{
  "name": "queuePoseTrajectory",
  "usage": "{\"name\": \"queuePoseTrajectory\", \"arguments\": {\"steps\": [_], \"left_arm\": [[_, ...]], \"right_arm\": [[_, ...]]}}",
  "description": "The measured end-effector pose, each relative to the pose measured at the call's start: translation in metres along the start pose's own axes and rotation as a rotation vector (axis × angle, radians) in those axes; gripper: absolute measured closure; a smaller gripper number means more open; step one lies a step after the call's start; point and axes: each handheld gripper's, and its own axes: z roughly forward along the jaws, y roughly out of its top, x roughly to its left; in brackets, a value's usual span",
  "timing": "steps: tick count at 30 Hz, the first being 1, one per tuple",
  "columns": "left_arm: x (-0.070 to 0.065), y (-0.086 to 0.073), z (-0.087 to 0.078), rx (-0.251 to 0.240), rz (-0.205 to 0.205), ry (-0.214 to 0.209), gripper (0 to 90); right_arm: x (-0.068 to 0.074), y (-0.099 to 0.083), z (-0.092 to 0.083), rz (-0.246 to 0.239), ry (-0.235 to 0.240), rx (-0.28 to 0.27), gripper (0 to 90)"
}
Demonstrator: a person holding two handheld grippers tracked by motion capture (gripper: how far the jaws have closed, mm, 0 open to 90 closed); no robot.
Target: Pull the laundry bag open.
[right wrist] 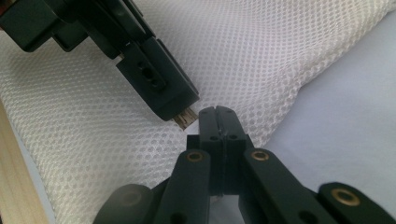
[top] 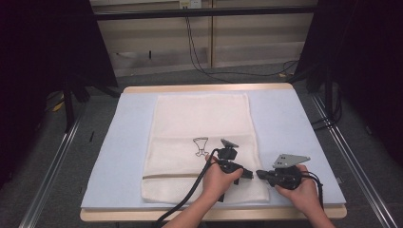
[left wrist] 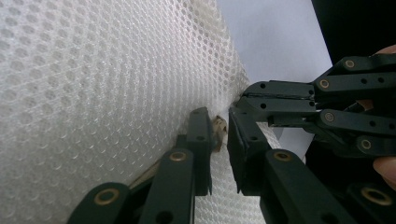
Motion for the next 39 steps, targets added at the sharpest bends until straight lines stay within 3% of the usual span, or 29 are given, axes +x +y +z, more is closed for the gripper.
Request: {"name": "queuePoseTrajectory", "arguments": {"steps": [4,5,8,14,17,18,27,33,39], "left_arm": [[0.002,0.0005,0.0003,0.009,0.019,0.007,82.1],[0.0001,0.0,0.0023,0.0,0.001,-0.001,82.1],[0.0006,0.0007,0.0036,-0.003,-0.002,0.015,83.9],[-0.0002,0.0006,0.0044,-0.01,-0.03,-0.003,86.1],[-0.0011,0.001,0.0049,-0.02,-0.037,0.018,86.9],[-0.0004,0.0015,0.004,-0.006,-0.041,0.002,87.0],[0.0005,0.0029,0.003,0.006,-0.064,-0.005,87.3],[0.001,0.0037,0.0019,0.018,-0.049,0.009,87.4],[0.0014,0.0048,0.0022,0.023,-0.085,-0.009,87.4]], "right_arm": [[-0.0004,-0.0003,0.0003,0.002,0.005,-0.002,90.0],[0.0001,-0.0004,0.0004,0.003,0.002,0.0,90.0],[0.0003,-0.0005,0.0008,-0.002,0.004,0.0,90.0],[0.0006,-0.0008,0.0013,0.001,0.003,-0.001,90.0],[0.0011,-0.0013,0.0016,-0.012,-0.002,-0.003,90.0],[0.001,-0.0013,0.0015,-0.013,0.0,-0.002,90.0],[0.0028,-0.001,0.0019,-0.052,-0.006,0.001,90.0],[0.0037,-0.0008,0.0017,-0.061,-0.015,0.004,90.0],[0.0036,-0.0009,0.0018,-0.061,-0.013,0.004,90.0]]}}
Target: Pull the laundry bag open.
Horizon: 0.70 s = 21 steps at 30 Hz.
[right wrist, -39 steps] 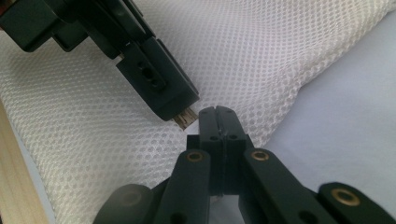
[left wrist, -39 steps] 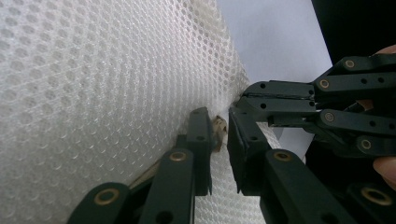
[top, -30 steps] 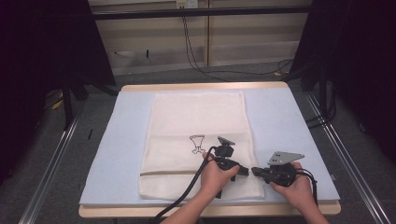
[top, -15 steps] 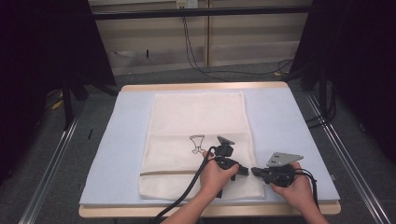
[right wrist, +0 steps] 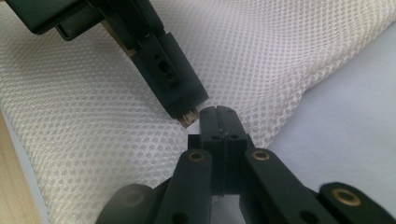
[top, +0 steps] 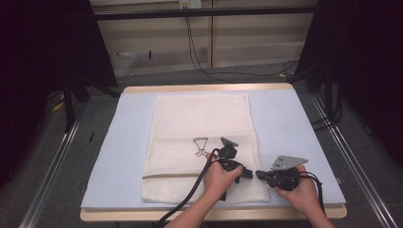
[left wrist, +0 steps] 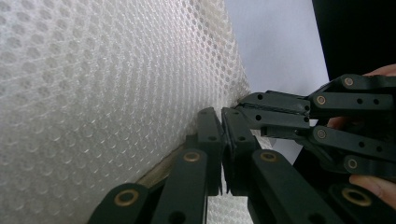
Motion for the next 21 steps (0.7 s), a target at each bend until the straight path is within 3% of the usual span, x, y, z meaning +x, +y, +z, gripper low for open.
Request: {"name": "queuePoseTrajectory", "arguments": {"steps": [9,19,21], "left_arm": [[-0.001,0.002,-0.003,0.015,-0.009,0.024,87.5],[0.002,0.002,-0.01,0.024,-0.015,0.002,87.5],[0.002,0.002,-0.01,0.018,-0.02,0.015,87.5]], "right_arm": [[0.0,0.0,0.0,0.007,0.008,0.001,90.0],[-0.001,0.0,0.0,0.006,0.004,-0.002,90.0],[-0.001,0.0,0.0,0.006,0.004,-0.002,90.0]]}}
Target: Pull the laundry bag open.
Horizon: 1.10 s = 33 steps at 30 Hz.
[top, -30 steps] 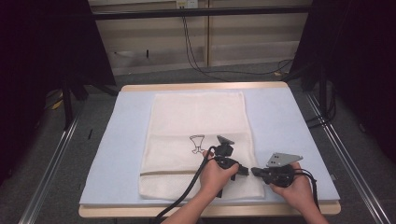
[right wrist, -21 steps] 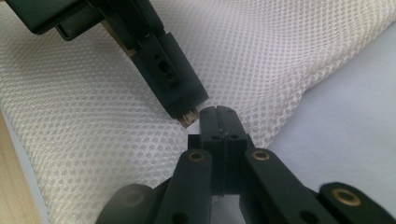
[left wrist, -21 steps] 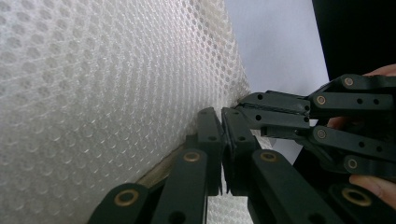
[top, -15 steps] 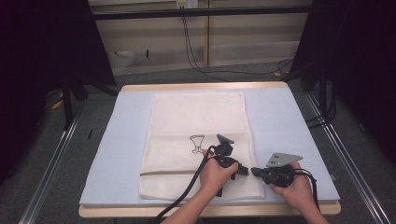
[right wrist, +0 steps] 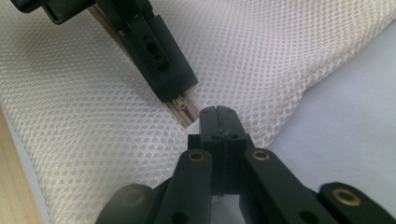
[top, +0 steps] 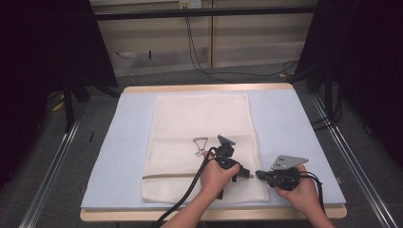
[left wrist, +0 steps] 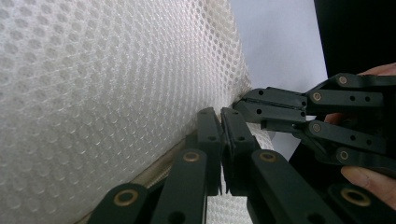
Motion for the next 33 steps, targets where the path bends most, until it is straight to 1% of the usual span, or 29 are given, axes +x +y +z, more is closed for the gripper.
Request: {"name": "queuePoseTrajectory", "arguments": {"steps": [1,2,3,4,5,7,8,9,10,11,12,13,14,15,16,17,18,19,20,21,22,23,24,26,27,29,30,31,33], "left_arm": [[0.0,0.0,0.0,0.001,-0.001,-0.004,87.5],[0.0,0.0,-0.001,0.001,0.002,0.003,87.5],[0.001,0.001,-0.002,0.009,0.002,-0.006,87.5],[0.001,0.001,-0.003,0.007,0.005,0.003,87.5],[0.001,0.001,-0.004,0.006,-0.004,-0.003,87.5],[0.002,0.001,-0.007,0.014,0.0,0.002,87.5],[0.002,0.002,-0.008,0.016,-0.004,-0.004,87.5],[0.002,0.002,-0.008,0.01,-0.008,0.002,87.5],[0.003,0.002,-0.01,0.016,-0.005,-0.012,87.5],[0.003,0.002,-0.01,0.015,-0.009,-0.013,87.5],[0.003,0.002,-0.011,0.015,-0.003,0.001,87.5],[0.003,0.001,-0.011,0.008,-0.011,-0.006,87.5],[0.003,0.001,-0.011,0.009,-0.007,0.006,87.5],[0.004,0.002,-0.012,0.016,-0.006,-0.005,87.5],[0.004,0.002,-0.013,0.02,-0.004,0.009,87.5],[0.004,0.002,-0.014,0.024,-0.005,0.009,87.5],[0.004,0.002,-0.014,0.017,-0.001,0.006,87.5],[0.005,0.002,-0.015,0.026,-0.004,-0.007,87.5],[0.004,0.002,-0.015,0.018,-0.007,0.009,87.5],[0.005,0.002,-0.016,0.019,-0.001,0.009,87.5],[0.005,0.002,-0.017,0.018,-0.005,0.017,87.5],[0.006,0.002,-0.019,0.016,-0.005,0.01,87.5],[0.006,0.002,-0.02,0.015,-0.013,0.012,87.5],[0.008,0.002,-0.023,0.02,-0.003,0.011,87.5],[0.008,0.002,-0.023,0.014,-0.01,0.013,87.5],[0.009,0.002,-0.026,0.015,-0.01,0.007,87.5],[0.009,0.002,-0.027,0.007,-0.015,0.013,87.5],[0.01,0.002,-0.028,0.013,-0.009,0.02,87.5],[0.01,0.002,-0.029,0.017,-0.009,0.026,87.5]], "right_arm": [[0.0,0.0,0.0,0.003,0.0,0.0,90.0],[0.0,0.0,0.0,0.003,0.005,-0.002,90.0],[0.0,0.0,0.0,0.003,0.005,-0.002,90.0],[0.0,0.0,0.0,0.001,0.005,-0.003,90.0],[0.0,0.0,0.0,0.002,0.006,-0.002,90.0],[-0.001,0.0,0.0,0.005,0.011,0.0,90.0],[-0.001,0.0,0.0,0.005,0.011,0.0,90.0],[0.0,0.0,0.0,0.004,0.007,-0.002,90.0],[0.0,0.0,0.0,0.003,0.005,-0.001,90.0],[0.0,0.0,0.0,0.003,0.005,-0.001,90.0],[0.0,0.0,0.0,0.004,0.003,0.002,90.0],[0.0,0.0,0.0,0.003,0.004,0.0,90.0],[0.0,0.0,0.0,0.004,0.005,0.0,90.0],[0.0,0.0,0.0,0.004,0.004,-0.001,90.0],[0.0,0.0,0.0,0.004,0.006,-0.001,90.0],[-0.001,0.0,0.0,0.002,0.006,-0.003,90.0],[-0.001,0.0,0.0,0.003,0.007,-0.004,90.0],[0.0,0.0,0.0,0.007,0.008,-0.001,90.0],[0.0,0.0,0.0,0.008,0.011,-0.001,90.0],[0.0,0.0,0.0,0.005,0.007,-0.001,90.0],[-0.001,0.0,0.0,0.005,0.007,-0.003,90.0],[-0.001,0.0,0.0,0.009,0.01,-0.002,90.0],[-0.001,0.0,0.0,0.01,0.013,-0.001,90.0],[-0.001,0.0,0.0,0.014,0.013,0.0,90.0],[-0.001,0.0,0.0,0.012,0.013,-0.001,90.0],[-0.001,0.0,0.0,0.012,0.013,-0.001,90.0],[0.0,0.0,0.0,0.013,0.009,-0.001,90.0],[0.0,0.0,0.0,0.011,0.008,-0.001,90.0],[0.0,0.0,0.0,0.012,0.008,-0.001,90.0]]}}
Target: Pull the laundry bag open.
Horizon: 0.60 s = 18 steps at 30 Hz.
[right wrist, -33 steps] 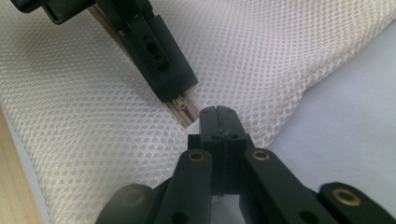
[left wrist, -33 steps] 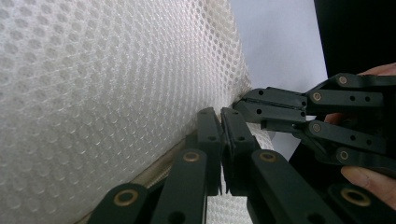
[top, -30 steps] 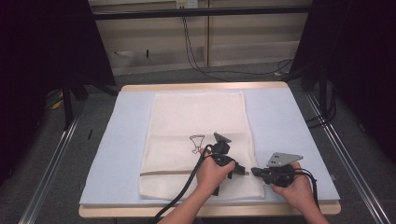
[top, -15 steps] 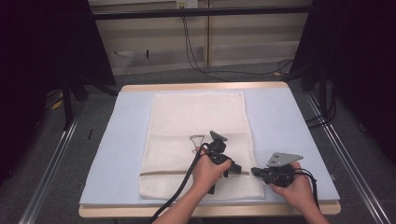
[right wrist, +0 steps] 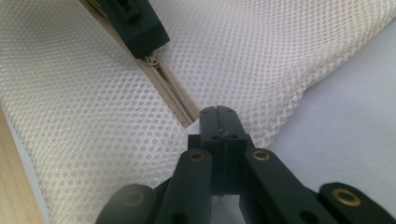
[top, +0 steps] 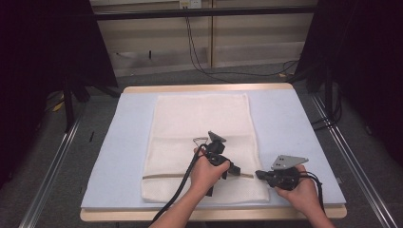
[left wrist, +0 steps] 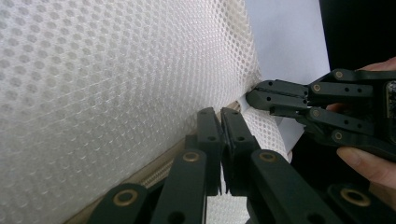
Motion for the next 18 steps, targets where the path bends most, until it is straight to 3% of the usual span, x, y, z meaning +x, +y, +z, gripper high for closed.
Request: {"name": "queuePoseTrajectory", "arguments": {"steps": [4,10,11,16,18], "left_arm": [[-0.0009,-0.0008,-0.0016,-0.001,0.018,0.007,87.5],[0.0005,-0.0003,-0.0036,0.003,0.014,0.016,87.5],[0.0007,-0.0005,-0.004,0.007,0.008,0.001,87.5],[0.0013,-0.0002,-0.0075,0.008,0.021,0.024,87.5],[0.0029,0.0001,-0.0095,0.013,0.012,0.012,87.5]], "right_arm": [[-0.0006,0.0001,0.0,0.003,0.005,0.001,90.0],[0.0001,0.0005,-0.0002,0.0,0.001,0.006,90.0],[-0.0001,0.0004,0.0,-0.005,0.002,0.003,90.0],[0.0002,0.0005,0.0001,-0.006,0.0,0.003,90.0],[0.0001,0.0004,0.0002,-0.006,0.002,0.003,90.0]]}}
